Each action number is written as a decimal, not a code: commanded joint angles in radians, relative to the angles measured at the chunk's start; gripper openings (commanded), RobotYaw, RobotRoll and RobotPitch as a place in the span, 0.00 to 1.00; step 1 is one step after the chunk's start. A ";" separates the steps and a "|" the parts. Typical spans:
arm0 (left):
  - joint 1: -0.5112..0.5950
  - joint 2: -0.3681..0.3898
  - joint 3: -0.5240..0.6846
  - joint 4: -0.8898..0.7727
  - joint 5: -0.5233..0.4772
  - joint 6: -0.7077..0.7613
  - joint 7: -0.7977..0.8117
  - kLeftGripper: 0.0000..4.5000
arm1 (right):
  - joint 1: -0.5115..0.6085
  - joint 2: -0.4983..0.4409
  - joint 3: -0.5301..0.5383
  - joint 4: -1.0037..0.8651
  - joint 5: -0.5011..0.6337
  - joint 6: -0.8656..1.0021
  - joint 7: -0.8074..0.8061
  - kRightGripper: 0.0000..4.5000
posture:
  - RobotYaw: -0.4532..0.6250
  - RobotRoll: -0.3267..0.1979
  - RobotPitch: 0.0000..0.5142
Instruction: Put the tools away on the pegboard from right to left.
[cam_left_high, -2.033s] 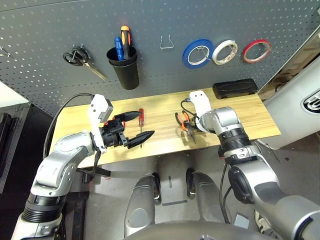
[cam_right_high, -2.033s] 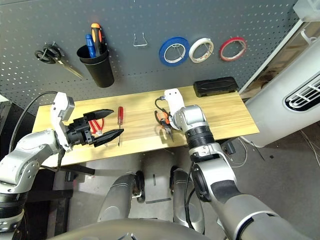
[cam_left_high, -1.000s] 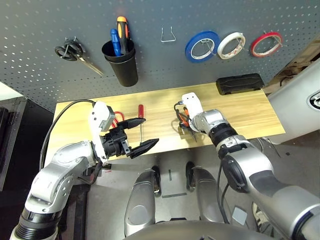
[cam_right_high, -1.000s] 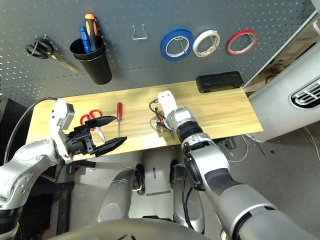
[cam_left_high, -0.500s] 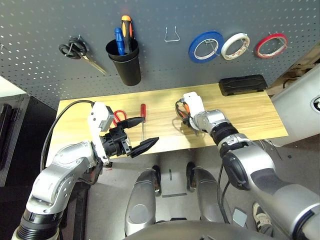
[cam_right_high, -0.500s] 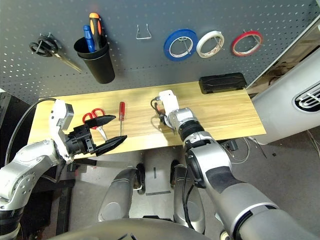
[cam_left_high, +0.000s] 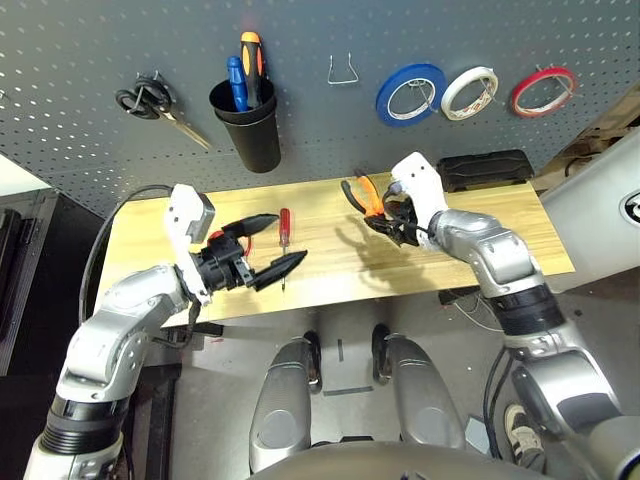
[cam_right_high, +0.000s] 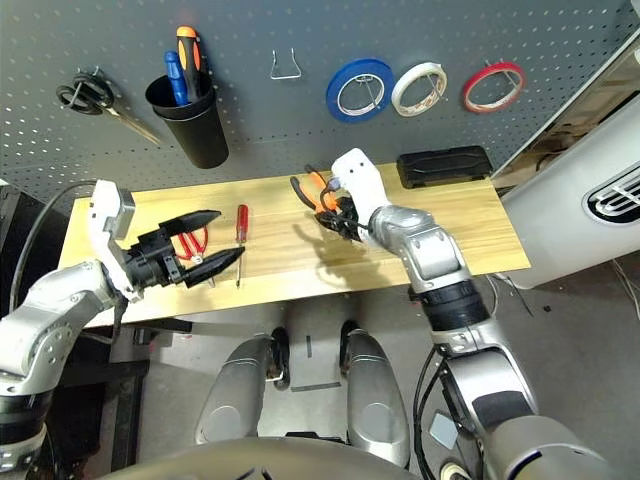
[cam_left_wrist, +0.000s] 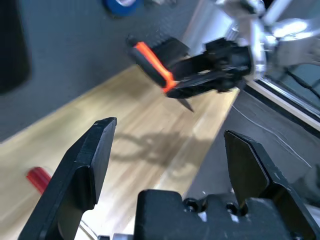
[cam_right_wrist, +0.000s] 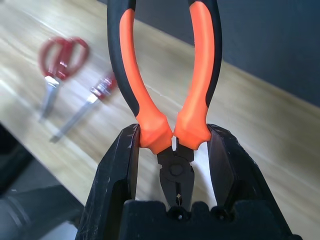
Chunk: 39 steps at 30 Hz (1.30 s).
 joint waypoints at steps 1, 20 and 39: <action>-0.026 0.005 0.021 0.021 -0.007 -0.016 -0.015 1.00 | 0.002 -0.022 -0.022 -0.011 0.037 -0.083 0.048 0.47 | 0.45 0.62 0.27; -0.031 0.074 0.114 0.002 -0.047 0.021 -0.029 1.00 | -0.140 0.050 -0.109 0.044 0.106 -0.390 0.030 0.47 | 0.47 0.62 0.21; -0.033 0.080 0.092 -0.010 -0.044 0.032 -0.034 1.00 | -0.430 0.155 -0.034 0.549 -0.182 -1.061 -0.154 0.47 | 0.47 0.62 0.23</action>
